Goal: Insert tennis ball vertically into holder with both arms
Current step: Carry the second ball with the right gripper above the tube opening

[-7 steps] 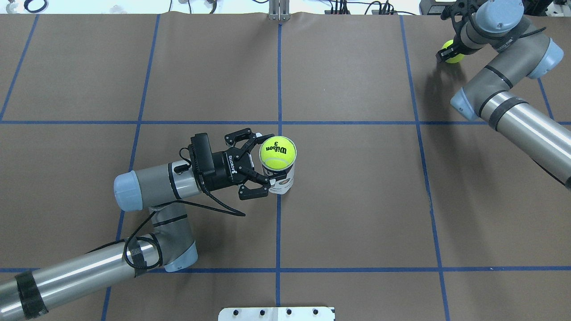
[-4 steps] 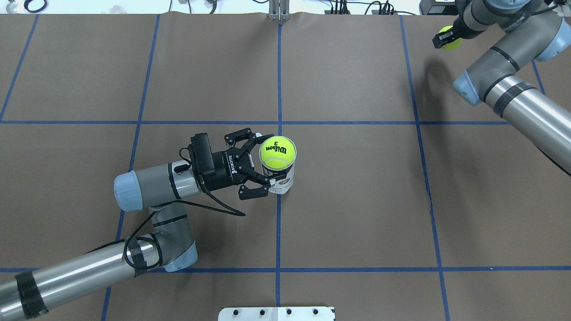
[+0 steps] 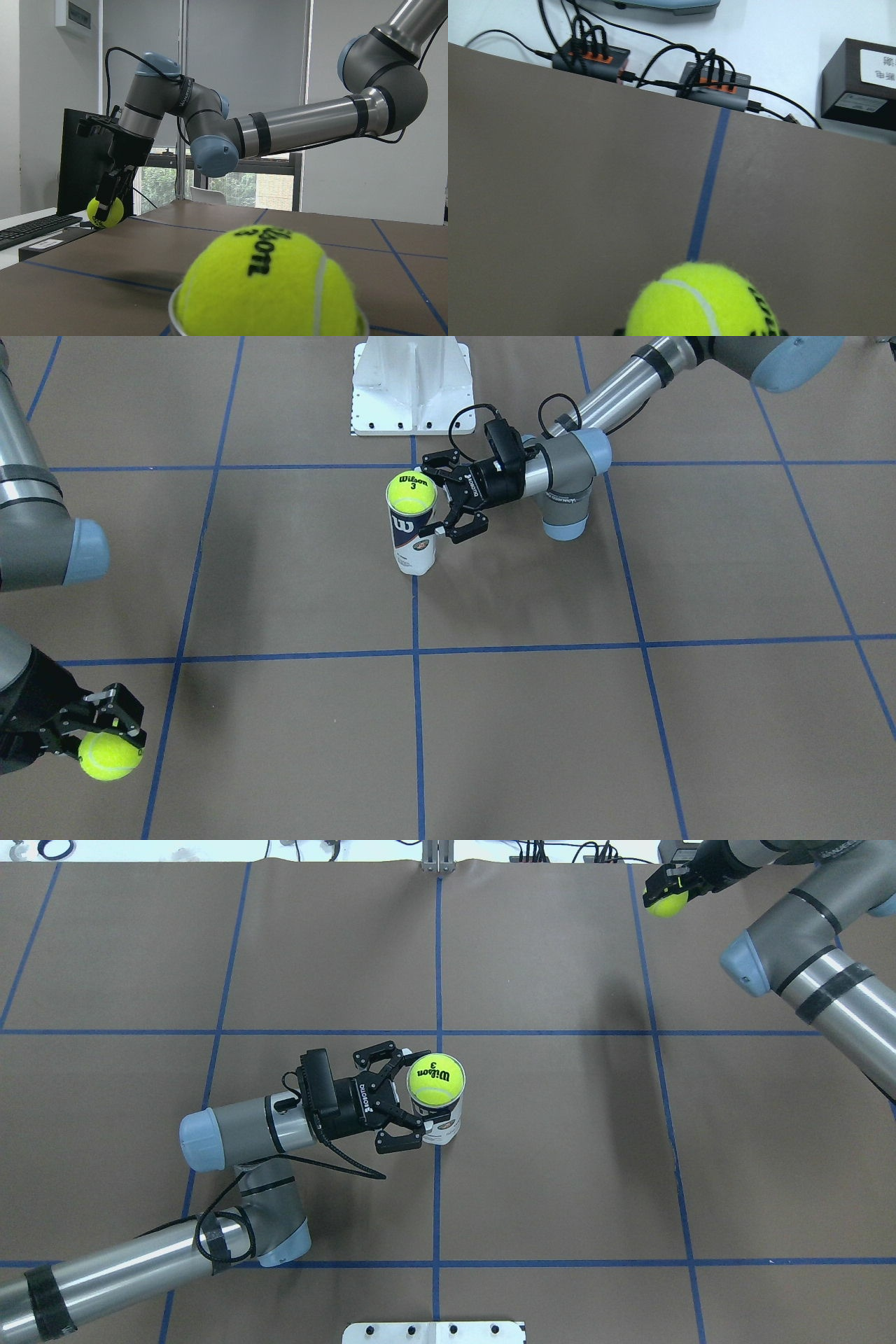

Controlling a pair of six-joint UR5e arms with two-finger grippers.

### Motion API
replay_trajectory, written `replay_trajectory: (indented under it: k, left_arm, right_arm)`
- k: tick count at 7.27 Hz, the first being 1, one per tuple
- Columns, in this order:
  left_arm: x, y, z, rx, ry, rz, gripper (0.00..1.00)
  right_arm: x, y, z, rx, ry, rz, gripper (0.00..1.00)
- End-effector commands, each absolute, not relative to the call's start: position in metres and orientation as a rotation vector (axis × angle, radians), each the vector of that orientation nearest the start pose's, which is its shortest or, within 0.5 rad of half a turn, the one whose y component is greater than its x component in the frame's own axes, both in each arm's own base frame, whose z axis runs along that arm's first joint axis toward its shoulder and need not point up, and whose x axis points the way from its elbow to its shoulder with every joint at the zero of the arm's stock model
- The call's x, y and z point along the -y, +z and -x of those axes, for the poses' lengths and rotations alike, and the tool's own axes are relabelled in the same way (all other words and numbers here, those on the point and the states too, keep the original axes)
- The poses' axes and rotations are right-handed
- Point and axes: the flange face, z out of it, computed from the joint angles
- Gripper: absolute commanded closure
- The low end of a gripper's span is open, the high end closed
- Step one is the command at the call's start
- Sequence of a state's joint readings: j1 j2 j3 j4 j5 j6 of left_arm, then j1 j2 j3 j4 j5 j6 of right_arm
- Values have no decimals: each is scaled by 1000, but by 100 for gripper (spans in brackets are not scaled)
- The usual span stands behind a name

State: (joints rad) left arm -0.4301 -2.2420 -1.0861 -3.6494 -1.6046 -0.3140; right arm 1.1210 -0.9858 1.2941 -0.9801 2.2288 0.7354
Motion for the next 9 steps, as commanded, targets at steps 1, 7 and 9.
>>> replay_trajectory:
  k: [1,7,9]
  left_arm:
    - [394,282,-548,-1550,470,-1712,1]
    - [394,281,-551,-1544,478,-1701,1]
    - [394,279,-553,-1542,478,-1698,1]
  right_arm:
    - [633,288,246,1138,28,-288,100]
    - [435,107,350,996,92,-167,100]
    - [399,63,380,887,77,-152,100]
